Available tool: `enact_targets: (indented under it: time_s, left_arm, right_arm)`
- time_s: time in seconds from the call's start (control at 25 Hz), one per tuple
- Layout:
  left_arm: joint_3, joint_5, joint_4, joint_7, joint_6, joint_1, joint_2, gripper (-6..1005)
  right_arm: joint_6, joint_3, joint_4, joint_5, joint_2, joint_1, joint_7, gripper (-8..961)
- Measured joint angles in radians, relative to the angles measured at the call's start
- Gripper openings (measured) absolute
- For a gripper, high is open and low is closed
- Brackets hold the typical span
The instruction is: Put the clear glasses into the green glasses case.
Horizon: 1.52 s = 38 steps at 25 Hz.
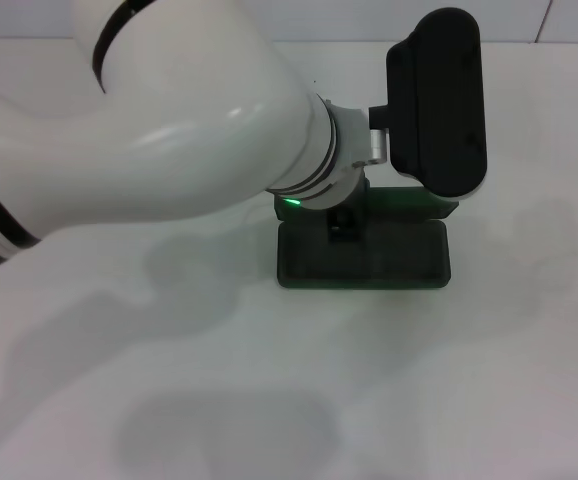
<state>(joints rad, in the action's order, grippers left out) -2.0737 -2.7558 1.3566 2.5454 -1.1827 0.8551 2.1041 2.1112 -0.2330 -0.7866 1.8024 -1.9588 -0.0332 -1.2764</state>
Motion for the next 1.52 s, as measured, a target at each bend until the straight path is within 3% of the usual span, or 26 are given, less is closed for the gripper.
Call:
enact_targets:
  time_s: [0.64,1.16,1.52]
  left_arm:
    - [-0.002,-0.01,-0.018,0.006,0.022,-0.004,-0.001,194]
    - [-0.001,-0.001,-0.017,0.008,0.021,-0.015,0.0,270]
    - [-0.002,0.001,0.058,0.026,-0.02,-0.032,0.0,298]
  right_arm:
    - [-0.014,0.0,0.014,0.0,0.004,-0.007,0.014,30]
    - [-0.013,0.0,0.035,0.0,0.006,-0.007,0.027,33]
    - [-0.011,-0.003,0.038,0.004,0.002,-0.004,0.038,35]
